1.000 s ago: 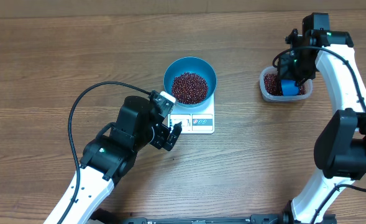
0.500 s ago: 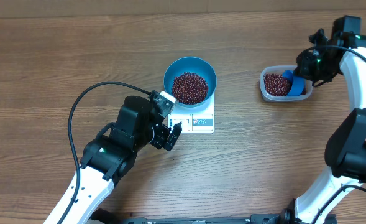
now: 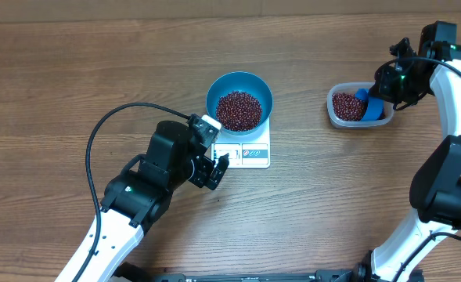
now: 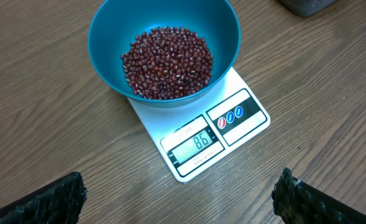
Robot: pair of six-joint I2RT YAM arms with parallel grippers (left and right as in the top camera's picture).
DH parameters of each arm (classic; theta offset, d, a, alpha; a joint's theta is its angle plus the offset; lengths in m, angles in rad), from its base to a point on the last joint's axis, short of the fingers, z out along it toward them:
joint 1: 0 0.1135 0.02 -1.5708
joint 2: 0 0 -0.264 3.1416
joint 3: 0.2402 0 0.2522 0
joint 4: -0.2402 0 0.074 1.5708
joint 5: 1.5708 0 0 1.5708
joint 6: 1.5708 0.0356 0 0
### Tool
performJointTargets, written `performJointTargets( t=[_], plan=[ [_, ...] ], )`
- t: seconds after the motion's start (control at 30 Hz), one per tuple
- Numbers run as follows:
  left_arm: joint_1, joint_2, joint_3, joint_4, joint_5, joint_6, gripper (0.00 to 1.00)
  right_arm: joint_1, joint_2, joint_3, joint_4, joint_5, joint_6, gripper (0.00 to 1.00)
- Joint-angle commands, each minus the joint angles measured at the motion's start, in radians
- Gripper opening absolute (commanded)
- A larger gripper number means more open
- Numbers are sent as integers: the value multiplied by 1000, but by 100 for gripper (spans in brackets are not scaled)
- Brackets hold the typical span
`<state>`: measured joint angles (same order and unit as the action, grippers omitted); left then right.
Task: Scoop item into bowl and weigh 150g on scale
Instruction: 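Lower the blue scoop into the beans for another scoop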
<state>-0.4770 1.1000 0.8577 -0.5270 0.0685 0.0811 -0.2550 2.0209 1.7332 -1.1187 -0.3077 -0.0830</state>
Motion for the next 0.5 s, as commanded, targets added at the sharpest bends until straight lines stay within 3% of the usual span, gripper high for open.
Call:
performJointTargets(
  t=[0.0,0.47],
  plan=[
    [5,4,-3,5,11,8,100,19,21,-11,-17,-32,-9,4],
    [5,4,-2,4,11,8,100,47,21,-11,-39,-123,-27,4]
  ],
)
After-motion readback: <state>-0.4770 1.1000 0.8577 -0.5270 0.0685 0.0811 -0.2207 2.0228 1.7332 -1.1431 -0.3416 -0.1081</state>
